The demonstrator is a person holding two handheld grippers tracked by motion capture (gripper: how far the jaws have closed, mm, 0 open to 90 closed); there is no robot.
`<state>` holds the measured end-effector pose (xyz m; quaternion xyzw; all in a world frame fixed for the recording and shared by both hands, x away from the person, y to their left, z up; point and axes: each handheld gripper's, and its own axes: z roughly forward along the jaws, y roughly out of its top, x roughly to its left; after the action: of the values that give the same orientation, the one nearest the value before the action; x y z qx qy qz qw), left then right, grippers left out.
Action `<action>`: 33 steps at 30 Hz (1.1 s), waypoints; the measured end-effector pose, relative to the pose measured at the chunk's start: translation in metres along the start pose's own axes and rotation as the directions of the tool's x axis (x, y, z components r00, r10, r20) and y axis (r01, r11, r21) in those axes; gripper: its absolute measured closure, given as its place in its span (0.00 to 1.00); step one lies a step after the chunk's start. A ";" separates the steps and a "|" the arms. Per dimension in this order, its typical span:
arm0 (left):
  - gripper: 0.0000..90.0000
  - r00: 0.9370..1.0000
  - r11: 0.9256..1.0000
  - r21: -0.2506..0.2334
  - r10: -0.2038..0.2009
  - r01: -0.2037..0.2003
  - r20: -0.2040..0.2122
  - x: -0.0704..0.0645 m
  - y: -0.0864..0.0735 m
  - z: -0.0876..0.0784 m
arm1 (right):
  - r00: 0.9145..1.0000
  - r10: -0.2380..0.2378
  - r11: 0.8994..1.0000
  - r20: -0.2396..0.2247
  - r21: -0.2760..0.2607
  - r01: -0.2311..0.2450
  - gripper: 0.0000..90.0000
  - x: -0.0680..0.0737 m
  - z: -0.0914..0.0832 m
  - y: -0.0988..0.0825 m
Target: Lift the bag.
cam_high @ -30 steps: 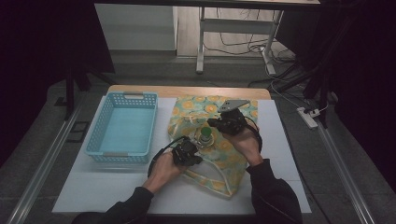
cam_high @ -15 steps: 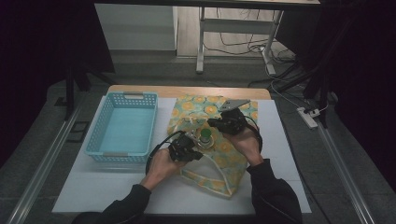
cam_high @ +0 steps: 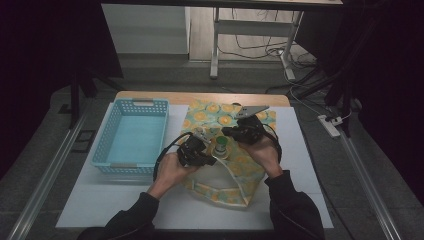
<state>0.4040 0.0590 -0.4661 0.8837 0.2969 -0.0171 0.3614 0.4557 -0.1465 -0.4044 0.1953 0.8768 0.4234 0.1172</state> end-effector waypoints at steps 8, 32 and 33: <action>1.00 1.000 1.000 -0.008 -0.004 0.004 0.020 0.002 0.009 -0.016 | 1.000 0.001 1.000 -0.013 -0.010 -0.001 1.00 0.002 -0.005 0.003; 1.00 1.000 1.000 -0.029 0.008 -0.008 0.022 0.012 0.044 -0.068 | 0.999 0.002 1.000 -0.048 -0.003 -0.002 1.00 -0.003 -0.023 0.030; 1.00 1.000 0.999 -0.036 0.005 -0.004 0.023 0.013 0.044 -0.071 | 0.999 0.003 1.000 -0.048 -0.005 -0.003 1.00 -0.004 -0.024 0.031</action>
<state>0.4254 0.0864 -0.3892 0.8774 0.2912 -0.0211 0.3807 0.4575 -0.1474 -0.3651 0.1862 0.8781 0.4302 0.0959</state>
